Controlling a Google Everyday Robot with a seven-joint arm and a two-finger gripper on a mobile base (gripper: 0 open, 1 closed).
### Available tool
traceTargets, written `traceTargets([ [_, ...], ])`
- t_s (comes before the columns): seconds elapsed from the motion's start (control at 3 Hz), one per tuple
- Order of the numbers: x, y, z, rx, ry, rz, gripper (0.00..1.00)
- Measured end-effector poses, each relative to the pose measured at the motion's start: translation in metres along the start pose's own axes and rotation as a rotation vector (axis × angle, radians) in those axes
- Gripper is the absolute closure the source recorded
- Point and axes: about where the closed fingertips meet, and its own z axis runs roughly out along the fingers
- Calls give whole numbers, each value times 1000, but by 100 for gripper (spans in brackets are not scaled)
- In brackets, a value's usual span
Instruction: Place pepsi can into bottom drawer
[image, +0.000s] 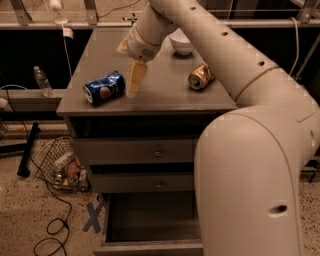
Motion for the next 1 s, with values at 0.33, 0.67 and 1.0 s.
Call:
traceTargets([
  [0.33, -10, -1, 12, -21, 40, -76, 0],
  [0.67, -19, 1, 22, -54, 61, -141, 0],
  [1.0, -25, 4, 29, -81, 68, -181, 0],
])
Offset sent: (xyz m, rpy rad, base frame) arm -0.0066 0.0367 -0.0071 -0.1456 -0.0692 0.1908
